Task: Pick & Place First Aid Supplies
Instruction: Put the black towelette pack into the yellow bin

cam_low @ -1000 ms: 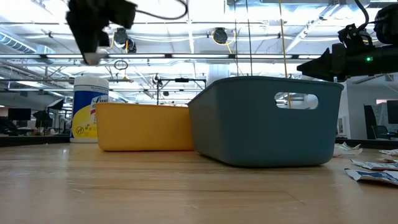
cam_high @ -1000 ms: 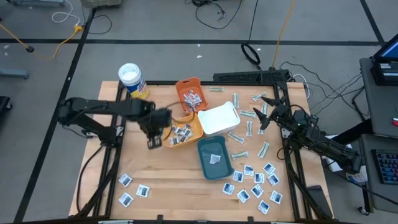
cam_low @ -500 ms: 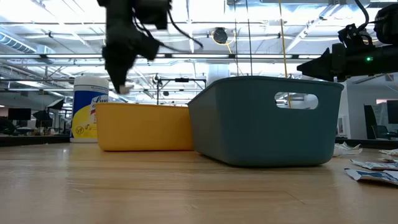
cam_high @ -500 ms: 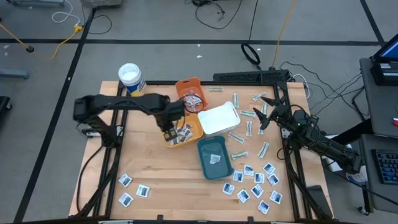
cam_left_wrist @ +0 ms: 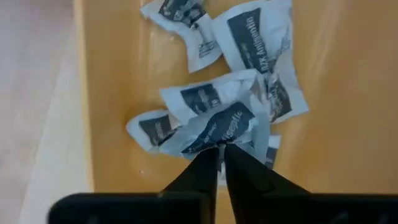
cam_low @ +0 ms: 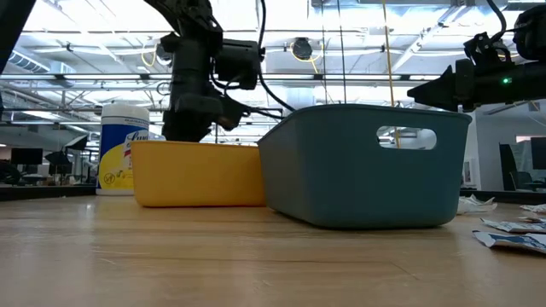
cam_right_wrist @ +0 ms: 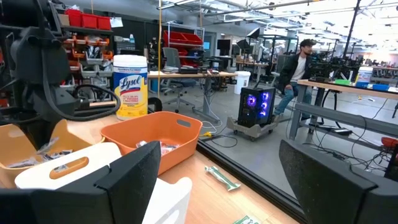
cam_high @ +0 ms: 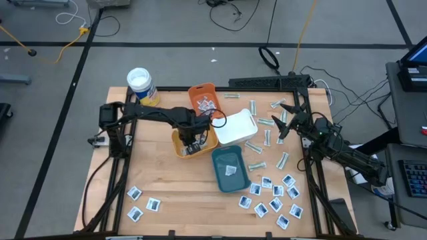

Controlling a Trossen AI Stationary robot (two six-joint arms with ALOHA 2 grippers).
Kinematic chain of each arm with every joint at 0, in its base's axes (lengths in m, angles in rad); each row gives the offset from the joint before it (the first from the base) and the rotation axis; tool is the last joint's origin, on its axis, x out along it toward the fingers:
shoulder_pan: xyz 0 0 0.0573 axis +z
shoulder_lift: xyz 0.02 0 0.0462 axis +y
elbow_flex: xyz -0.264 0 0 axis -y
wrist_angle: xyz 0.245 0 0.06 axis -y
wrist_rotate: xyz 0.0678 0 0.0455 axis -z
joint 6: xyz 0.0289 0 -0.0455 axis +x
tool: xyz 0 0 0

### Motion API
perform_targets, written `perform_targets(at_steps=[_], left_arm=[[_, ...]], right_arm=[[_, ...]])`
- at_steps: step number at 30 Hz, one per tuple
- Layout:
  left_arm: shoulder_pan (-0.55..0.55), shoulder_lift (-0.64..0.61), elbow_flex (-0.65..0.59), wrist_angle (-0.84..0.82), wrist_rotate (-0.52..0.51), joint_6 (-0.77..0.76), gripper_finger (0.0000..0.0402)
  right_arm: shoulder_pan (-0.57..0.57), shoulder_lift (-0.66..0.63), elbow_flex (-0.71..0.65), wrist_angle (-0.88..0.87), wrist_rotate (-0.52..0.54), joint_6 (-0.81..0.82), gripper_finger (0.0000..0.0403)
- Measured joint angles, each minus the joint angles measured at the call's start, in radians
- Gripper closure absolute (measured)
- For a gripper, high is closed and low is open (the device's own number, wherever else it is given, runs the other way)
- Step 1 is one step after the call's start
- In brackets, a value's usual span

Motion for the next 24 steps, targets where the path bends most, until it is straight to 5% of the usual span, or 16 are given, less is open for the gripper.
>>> perform_targets(at_steps=[14,24], left_arm=[[0.003,-0.049,0.026,-0.092,0.007,-0.005,0.0171],[0.013,-0.108,0.116,-0.311,0.003,-0.007,0.0124]], right_arm=[[0.0,0.0,0.0,0.0,0.001,0.0,0.008],[0.0,0.002,0.0,-0.003,0.0,0.0,0.008]])
